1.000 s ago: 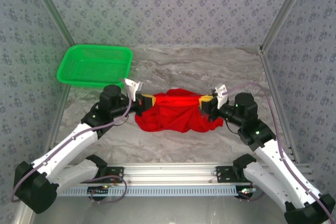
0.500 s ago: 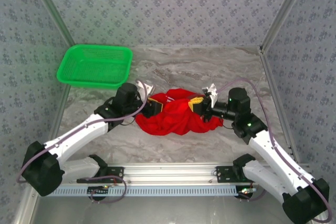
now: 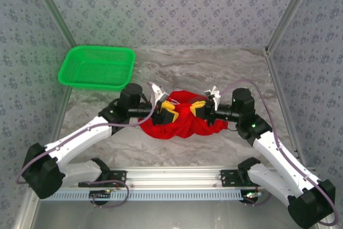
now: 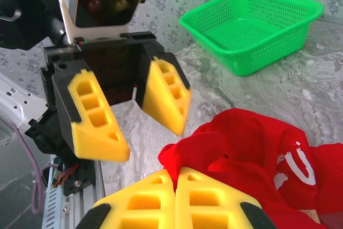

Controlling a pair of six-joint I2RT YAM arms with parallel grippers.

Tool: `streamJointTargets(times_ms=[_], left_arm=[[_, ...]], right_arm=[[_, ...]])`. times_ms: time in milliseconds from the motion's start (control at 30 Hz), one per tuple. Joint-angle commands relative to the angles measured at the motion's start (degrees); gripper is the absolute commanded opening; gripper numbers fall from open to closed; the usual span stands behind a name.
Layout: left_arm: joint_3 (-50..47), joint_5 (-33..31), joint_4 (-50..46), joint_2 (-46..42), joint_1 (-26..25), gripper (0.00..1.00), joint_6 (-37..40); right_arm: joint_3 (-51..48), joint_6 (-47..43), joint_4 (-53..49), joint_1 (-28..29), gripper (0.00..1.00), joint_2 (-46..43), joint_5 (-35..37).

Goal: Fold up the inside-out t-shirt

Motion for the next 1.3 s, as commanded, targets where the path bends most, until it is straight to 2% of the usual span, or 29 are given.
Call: streamJointTargets(times_ms=[0,200,367,500,600,700,1000,1267], left_arm=[[4.0,6.3,1.5,2.5,-0.5,0.55,4.3],[7.4,9.4,2.2,7.0,-1.3,0.6,5.2],[9.8,13.6,-0.4,9.6,-2.5,0.6,7.0],[9.6,19.0,-3.2,10.2,-2.6,0.5,8.1],[9.0,19.8,-6.6,9.8,-2.7,0.39,9.5],[8.8,19.3,-9.2,9.7,-2.7,0.3,10.6],[7.6,16.0,-11.4,10.7,-2.9,0.13,11.1],[4.7,7.4,-14.4,9.7,-4.1,0.09,12.4]], right_arm=[[2.3,-0.8,-1.1,0.5,0.0,-0.6,-1.6],[2.3,-1.0,-1.7,0.6,0.0,-0.5,-1.9],[2.4,-1.5,-2.6,0.6,0.0,-0.9,-1.5],[2.7,-3.1,-5.6,0.5,0.0,-1.9,-0.8],[2.9,-3.5,-6.4,0.2,0.0,-2.9,0.1],[3.3,-3.7,-7.0,0.0,0.0,-3.1,0.5],[5.0,-4.3,-9.4,-0.4,0.0,-3.0,2.3],[5.5,-0.8,-9.2,-1.5,0.0,-2.5,4.4]])
